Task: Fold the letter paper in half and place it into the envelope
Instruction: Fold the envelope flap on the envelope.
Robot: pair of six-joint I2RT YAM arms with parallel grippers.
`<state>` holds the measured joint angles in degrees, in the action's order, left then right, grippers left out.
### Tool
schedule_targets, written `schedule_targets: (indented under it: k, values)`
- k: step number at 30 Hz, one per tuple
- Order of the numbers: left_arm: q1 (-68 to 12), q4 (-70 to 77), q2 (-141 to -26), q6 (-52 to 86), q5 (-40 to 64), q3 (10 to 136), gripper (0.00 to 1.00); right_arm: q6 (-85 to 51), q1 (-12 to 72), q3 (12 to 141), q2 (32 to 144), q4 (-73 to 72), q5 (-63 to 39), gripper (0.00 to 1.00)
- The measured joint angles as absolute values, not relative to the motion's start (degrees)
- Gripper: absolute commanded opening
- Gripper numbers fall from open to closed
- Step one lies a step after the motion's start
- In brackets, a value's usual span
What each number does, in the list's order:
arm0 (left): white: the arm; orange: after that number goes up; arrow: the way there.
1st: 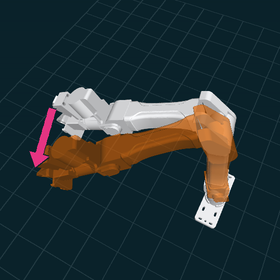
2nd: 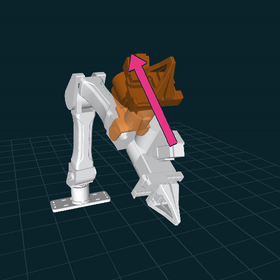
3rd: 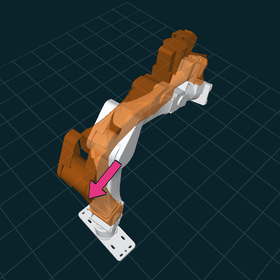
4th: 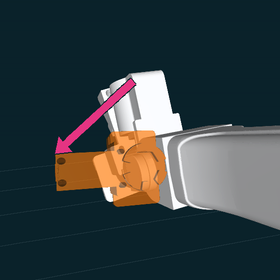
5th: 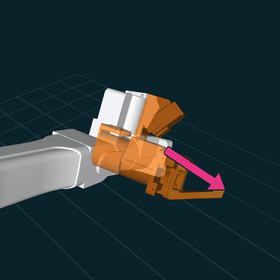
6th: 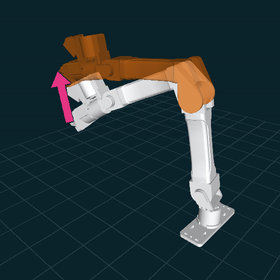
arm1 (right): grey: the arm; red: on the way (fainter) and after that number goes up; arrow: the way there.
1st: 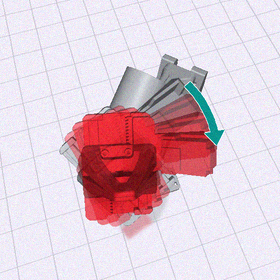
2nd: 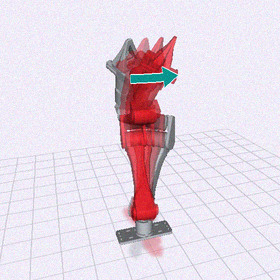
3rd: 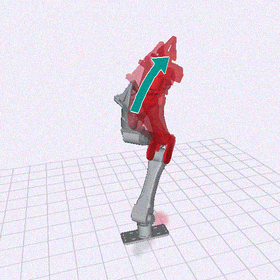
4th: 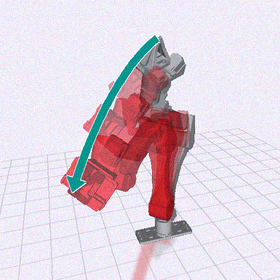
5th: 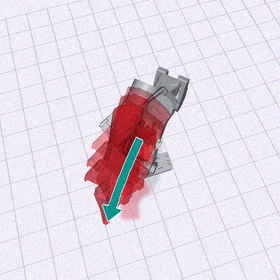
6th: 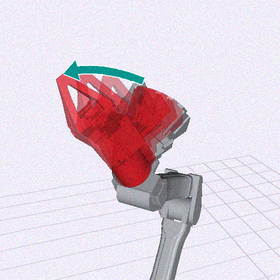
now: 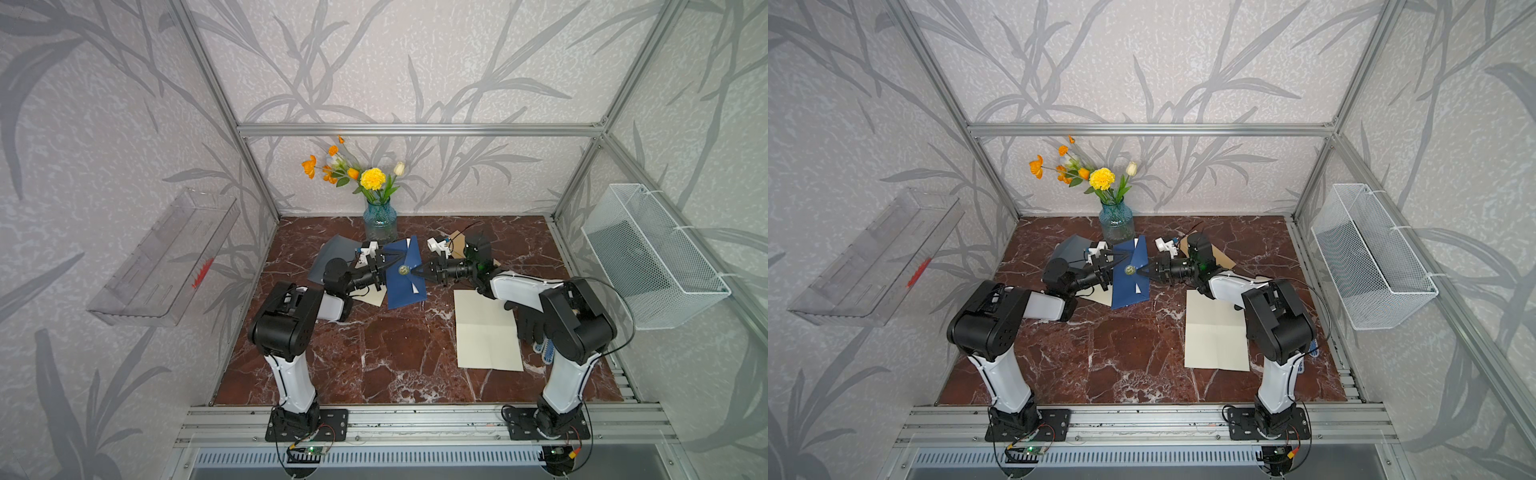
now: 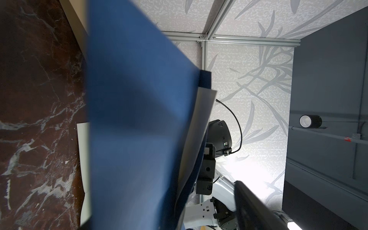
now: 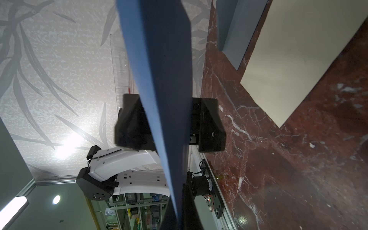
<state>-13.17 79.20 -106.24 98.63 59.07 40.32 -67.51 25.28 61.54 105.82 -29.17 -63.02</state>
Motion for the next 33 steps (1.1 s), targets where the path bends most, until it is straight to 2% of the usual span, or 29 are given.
schedule_targets:
  k: [5, 8, 11, 13, 16, 17, 19, 21, 22, 23, 24, 28, 30, 31, 33]
  values:
    - [-12.84, 74.43, -105.32, 96.18, 59.37, 38.24, 1.0, -58.46, 25.28, 62.59, 105.6, -15.9, -60.99, 0.0]
    - [-12.97, 62.06, -100.55, 89.06, 59.64, 38.04, 1.0, -54.5, 25.28, 63.05, 105.84, -9.93, -59.86, 0.0]
    - [-14.02, 41.28, -93.3, 76.36, 58.96, 40.97, 0.99, -51.57, 25.3, 63.81, 106.72, -5.96, -59.44, 0.0]
    - [-14.98, 30.81, -90.56, 69.82, 58.35, 44.38, 0.94, -49.93, 25.3, 64.42, 107.7, -4.27, -59.31, 0.0]
    - [-16.34, 23.38, -89.65, 64.66, 56.75, 46.24, 0.84, -47.59, 25.47, 65.49, 109.12, -1.83, -58.96, 0.0]
    - [-16.91, 21.65, -89.95, 63.75, 55.75, 46.24, 0.77, -46.78, 25.54, 65.63, 109.51, -0.93, -58.76, 0.0]
    - [-18.28, 18.63, -91.0, 62.08, 54.02, 46.63, 0.56, -45.71, 25.61, 65.63, 110.45, 0.93, -58.04, 0.0]
    - [-20.16, 15.25, -93.21, 60.55, 52.29, 48.14, 0.24, -44.91, 25.43, 65.63, 111.9, 2.63, -57.14, 0.0]
    - [-20.93, 13.93, -94.52, 60.23, 51.68, 49.08, 0.12, -44.53, 25.23, 65.65, 112.46, 3.29, -56.84, 0.0]
    - [-21.71, 13.1, -96.14, 59.79, 50.89, 50.0, 0.02, -44.25, 25.12, 65.65, 113.01, 4.05, -56.23, 0.0]
    - [-22.15, 12.1, -97.58, 59.53, 50.0, 50.81, 0.0, -43.99, 24.93, 65.63, 113.38, 5.17, -55.33, 0.0]
    - [-22.57, 9.21, -100.88, 58.57, 48.77, 52.47, 0.0, -42.94, 24.58, 65.63, 114.67, 7.38, -53.01, 0.0]
    - [-22.61, 5.78, -100.92, 56.58, 48.31, 53.52, 0.07, -42.57, 24.82, 65.63, 114.98, 7.88, -52.93, 0.0]
    - [-22.61, 3.75, -100.73, 55.35, 47.94, 54.22, 0.14, -42.44, 24.95, 65.63, 115.04, 7.94, -52.99, 0.0]
    - [-22.59, -0.84, -99.74, 52.62, 47.48, 55.68, 0.42, -42.11, 25.39, 65.63, 115.15, 7.92, -52.77, 0.0]
